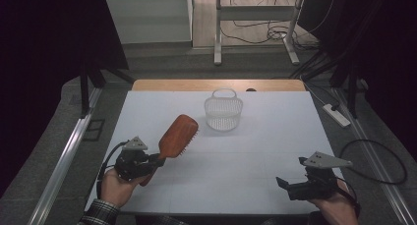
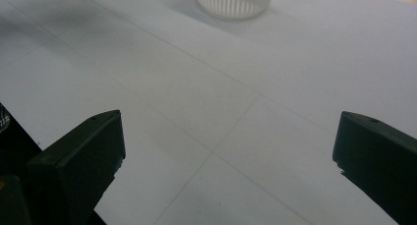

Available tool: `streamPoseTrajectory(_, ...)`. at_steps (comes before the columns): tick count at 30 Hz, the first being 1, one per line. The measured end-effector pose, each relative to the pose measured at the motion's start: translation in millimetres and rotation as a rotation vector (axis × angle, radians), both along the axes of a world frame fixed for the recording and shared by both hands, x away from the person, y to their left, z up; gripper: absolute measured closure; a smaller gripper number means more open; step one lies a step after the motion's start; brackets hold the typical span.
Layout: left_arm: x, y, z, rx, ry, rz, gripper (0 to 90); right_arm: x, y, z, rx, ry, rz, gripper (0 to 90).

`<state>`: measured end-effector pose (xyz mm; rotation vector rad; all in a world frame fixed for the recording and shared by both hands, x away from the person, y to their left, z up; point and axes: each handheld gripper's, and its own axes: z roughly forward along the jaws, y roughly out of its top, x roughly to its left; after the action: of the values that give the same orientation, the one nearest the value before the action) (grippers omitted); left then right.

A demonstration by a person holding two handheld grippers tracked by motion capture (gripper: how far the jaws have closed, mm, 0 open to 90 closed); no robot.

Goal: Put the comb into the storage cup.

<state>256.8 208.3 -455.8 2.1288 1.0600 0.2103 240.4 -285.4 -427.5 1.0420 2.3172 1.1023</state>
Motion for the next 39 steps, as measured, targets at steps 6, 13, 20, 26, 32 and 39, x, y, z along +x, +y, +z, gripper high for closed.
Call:
streamPoseTrajectory(6, -1.0, -9.3, 2.7, -0.008, -0.014, -0.024, 72.5, 7.0, 6.1, 5.1, 0.067, 0.031, 0.021, 0.0)
streamPoseTrajectory(13, -0.8, -20.7, 5.4, -0.009, -0.029, -0.049, 72.5, 15.4, 13.4, 10.2, 0.112, 0.038, 0.043, 0.0)
streamPoseTrajectory(20, -0.4, -30.2, 8.9, -0.018, -0.048, -0.069, 72.5, 25.8, 24.3, 14.7, 0.169, 0.061, 0.072, 0.0)
streamPoseTrajectory(26, -0.1, -35.8, 10.3, -0.02, -0.059, -0.081, 72.4, 33.9, 35.4, 17.2, 0.176, 0.069, 0.081, 0.0)
streamPoseTrajectory(32, 1.2, -43.2, 11.8, -0.018, -0.066, -0.099, 72.4, 40.0, 45.7, 18.4, 0.194, 0.083, 0.091, 0.0)
streamPoseTrajectory(39, 2.7, -52.9, 14.3, -0.017, -0.082, -0.119, 72.4, 46.7, 61.0, 19.6, 0.206, 0.13, 0.109, 0.0)
